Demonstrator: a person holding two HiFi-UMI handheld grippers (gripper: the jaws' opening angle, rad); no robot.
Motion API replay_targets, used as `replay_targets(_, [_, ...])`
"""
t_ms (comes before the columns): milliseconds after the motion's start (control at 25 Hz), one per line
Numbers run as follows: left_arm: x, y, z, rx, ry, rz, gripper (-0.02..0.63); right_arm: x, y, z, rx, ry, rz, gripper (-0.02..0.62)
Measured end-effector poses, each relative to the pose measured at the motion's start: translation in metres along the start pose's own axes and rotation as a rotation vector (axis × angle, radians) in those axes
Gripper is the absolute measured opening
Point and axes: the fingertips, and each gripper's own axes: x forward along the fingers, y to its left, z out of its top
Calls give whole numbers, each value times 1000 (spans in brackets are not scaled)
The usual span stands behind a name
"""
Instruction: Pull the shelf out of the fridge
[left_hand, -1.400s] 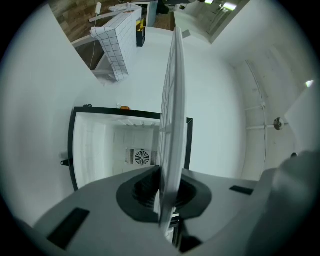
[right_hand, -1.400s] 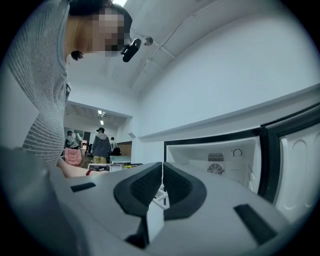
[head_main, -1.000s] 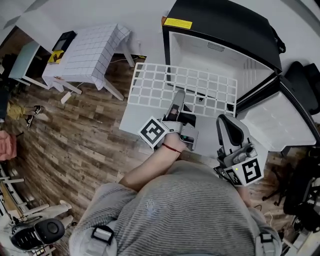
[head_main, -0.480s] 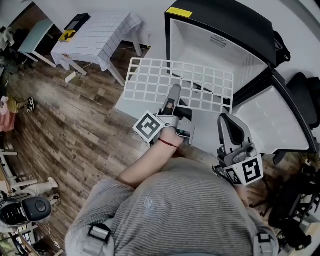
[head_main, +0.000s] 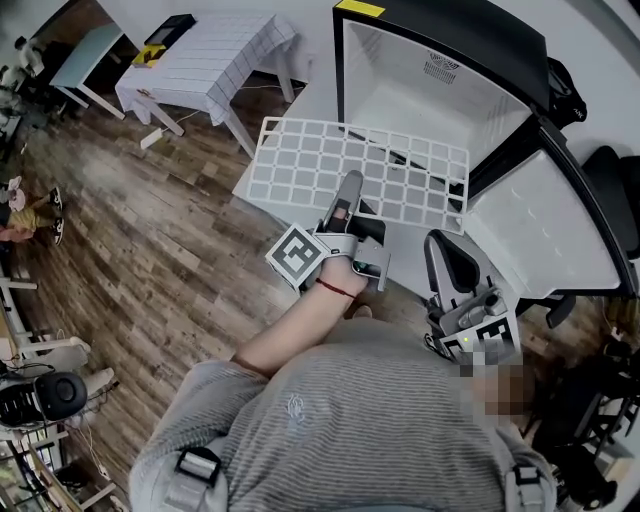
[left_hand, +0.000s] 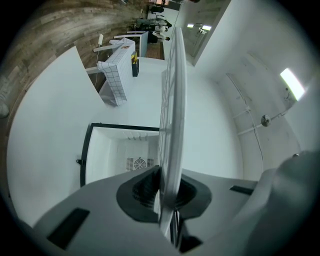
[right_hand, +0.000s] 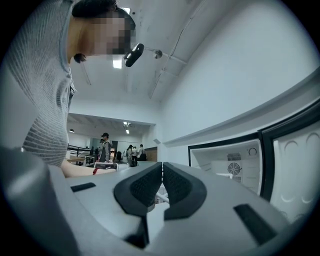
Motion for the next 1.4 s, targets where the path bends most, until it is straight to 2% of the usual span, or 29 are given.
replay_targets(160, [-16, 5, -6, -1, -13, 7, 31, -16, 16, -4, 17, 9, 32, 14])
replay_targets(320, [-23, 8, -5, 3, -44, 5, 31, -32, 22, -2, 47, 6, 29, 14])
replay_targets(520, [-24, 6, 13, 74, -93, -13, 31, -50, 19, 0, 43, 0, 9, 14])
replay_targets(640, [-12, -21, 23, 152, -94, -92, 31, -52, 18, 1, 41, -8, 4, 14])
replay_targets(960, [13, -46, 30, 702, 84, -74, 31, -39, 22, 4, 34, -17, 25, 14])
replay_targets(1160, [13, -55, 25, 1019, 140, -85, 31, -32, 24, 1, 34, -13, 29, 14])
replay_targets(1400, [10, -55, 18, 1413, 199, -54, 32, -30, 26, -1, 39, -14, 28, 14])
